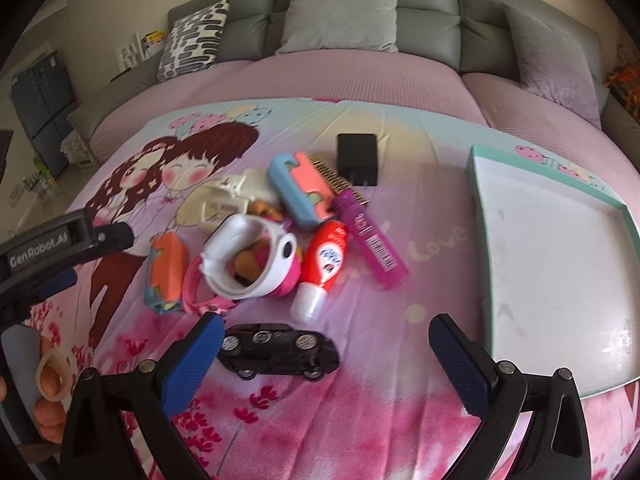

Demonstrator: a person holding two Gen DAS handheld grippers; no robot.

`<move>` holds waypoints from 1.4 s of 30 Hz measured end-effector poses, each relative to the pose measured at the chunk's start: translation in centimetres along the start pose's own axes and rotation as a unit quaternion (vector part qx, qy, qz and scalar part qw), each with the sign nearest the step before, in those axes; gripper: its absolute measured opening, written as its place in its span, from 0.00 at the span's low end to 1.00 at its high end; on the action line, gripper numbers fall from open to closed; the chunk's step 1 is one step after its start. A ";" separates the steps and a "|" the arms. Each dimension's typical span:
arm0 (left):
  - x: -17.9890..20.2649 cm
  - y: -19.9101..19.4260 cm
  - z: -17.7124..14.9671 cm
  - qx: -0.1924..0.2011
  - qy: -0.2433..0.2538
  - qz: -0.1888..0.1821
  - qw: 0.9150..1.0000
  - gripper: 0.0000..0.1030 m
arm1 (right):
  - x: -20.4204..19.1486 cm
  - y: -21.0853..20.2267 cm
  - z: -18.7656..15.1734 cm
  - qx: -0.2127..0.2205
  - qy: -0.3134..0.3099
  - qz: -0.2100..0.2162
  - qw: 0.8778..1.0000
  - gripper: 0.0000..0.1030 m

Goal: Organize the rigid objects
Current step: 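Grasp the orange-and-blue toy with the left tool while the right tool grasps the black toy car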

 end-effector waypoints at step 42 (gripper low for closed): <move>0.9 3.5 -1.5 -0.042 0.049 0.034 0.997 0.58 | -1.0 1.9 -2.1 -0.034 0.005 0.021 0.999 0.84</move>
Point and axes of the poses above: each gripper's, at about its wrist camera, not at the fingertips, and y roughly the way its jaws point, x to its right, z to its top, the point moved 9 cm from there along y, roughly the way its jaws point, and after that the axes turned 2 degrees about y, right-handed, at the moved point
